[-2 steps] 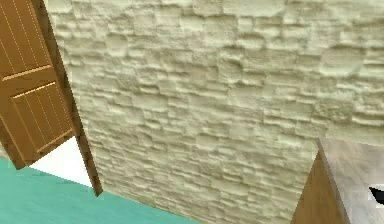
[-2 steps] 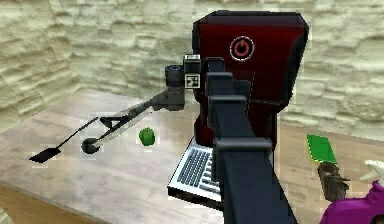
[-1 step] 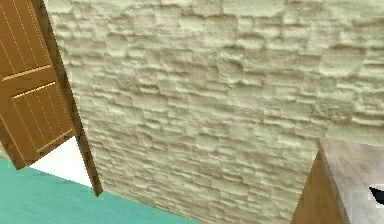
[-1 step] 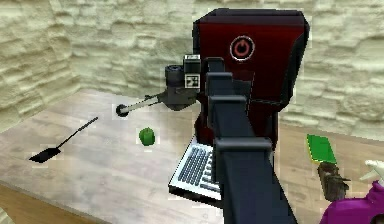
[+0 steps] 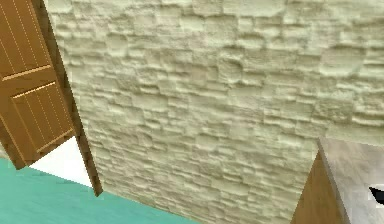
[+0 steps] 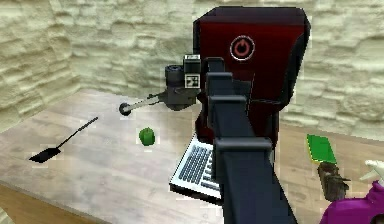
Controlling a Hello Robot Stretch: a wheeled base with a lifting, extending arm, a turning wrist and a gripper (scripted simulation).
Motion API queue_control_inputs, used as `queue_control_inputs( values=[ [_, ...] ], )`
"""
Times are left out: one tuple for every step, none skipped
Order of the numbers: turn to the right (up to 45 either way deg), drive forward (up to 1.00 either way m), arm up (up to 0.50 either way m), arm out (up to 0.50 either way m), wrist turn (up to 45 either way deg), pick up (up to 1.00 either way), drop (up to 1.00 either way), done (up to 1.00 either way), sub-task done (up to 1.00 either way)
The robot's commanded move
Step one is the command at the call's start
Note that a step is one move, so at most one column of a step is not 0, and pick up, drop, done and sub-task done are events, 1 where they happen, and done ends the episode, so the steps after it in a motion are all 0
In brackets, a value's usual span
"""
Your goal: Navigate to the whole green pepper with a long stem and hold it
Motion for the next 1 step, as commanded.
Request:
queue_control_inputs(
  values=[
    [0.0,0.0,-0.12,0.0,0.0,0.0,0.0,0.0,0.0]
  ],
)
